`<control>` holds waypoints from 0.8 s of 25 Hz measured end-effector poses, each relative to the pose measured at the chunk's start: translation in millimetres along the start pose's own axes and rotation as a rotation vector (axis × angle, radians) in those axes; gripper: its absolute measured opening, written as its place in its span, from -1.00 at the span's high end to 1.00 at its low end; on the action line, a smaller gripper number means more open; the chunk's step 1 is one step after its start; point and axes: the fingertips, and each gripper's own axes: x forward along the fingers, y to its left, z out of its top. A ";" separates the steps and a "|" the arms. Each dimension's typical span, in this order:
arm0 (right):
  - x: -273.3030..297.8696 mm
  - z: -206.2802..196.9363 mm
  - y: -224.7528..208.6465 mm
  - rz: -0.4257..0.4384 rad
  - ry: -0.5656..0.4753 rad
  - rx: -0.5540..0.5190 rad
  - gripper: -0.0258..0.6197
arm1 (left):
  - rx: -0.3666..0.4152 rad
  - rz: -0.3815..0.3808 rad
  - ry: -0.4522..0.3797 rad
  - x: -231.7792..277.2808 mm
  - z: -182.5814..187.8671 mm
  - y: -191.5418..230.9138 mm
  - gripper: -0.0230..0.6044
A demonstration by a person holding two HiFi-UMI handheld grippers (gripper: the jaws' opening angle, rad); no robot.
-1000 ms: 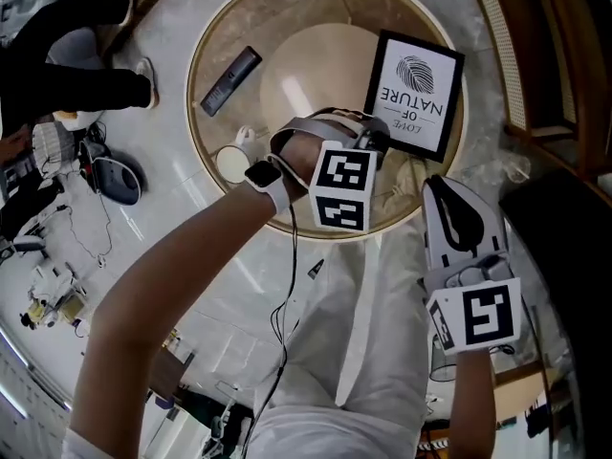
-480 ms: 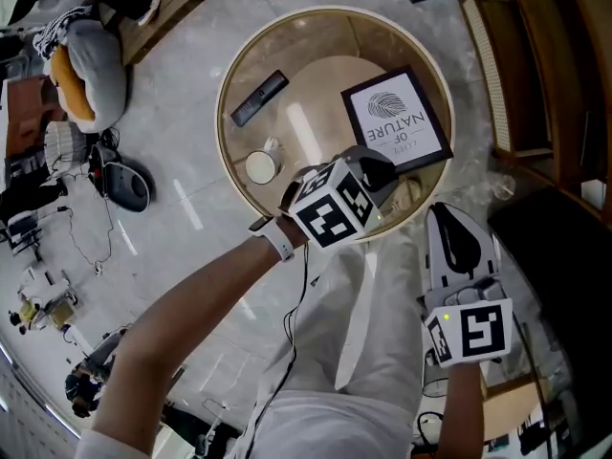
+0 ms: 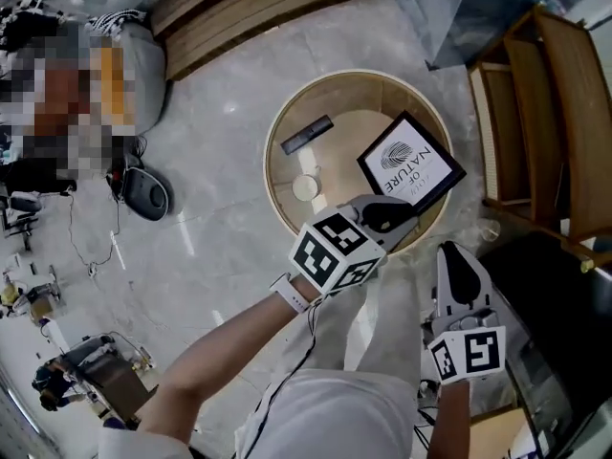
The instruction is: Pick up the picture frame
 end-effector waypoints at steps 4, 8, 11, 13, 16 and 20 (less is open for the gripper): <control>-19.6 43.4 27.8 0.005 -0.036 -0.030 0.86 | -0.058 -0.004 -0.137 -58.9 40.9 -31.2 0.73; -32.4 80.0 59.3 0.021 -0.096 -0.031 0.86 | -0.059 0.061 -0.250 -115.8 59.4 -47.6 0.73; -44.1 115.0 77.7 0.019 -0.145 -0.070 0.86 | -0.032 0.133 -0.345 -158.2 75.8 -61.5 0.73; -57.8 132.7 94.9 0.000 -0.158 -0.085 0.86 | -0.033 0.166 -0.395 -192.3 80.4 -76.1 0.73; -77.6 146.2 117.7 -0.019 -0.160 -0.102 0.86 | -0.033 0.217 -0.455 -234.8 77.9 -95.2 0.73; -93.9 166.9 148.1 -0.009 -0.201 -0.123 0.86 | -0.016 0.271 -0.528 -283.7 78.0 -110.5 0.73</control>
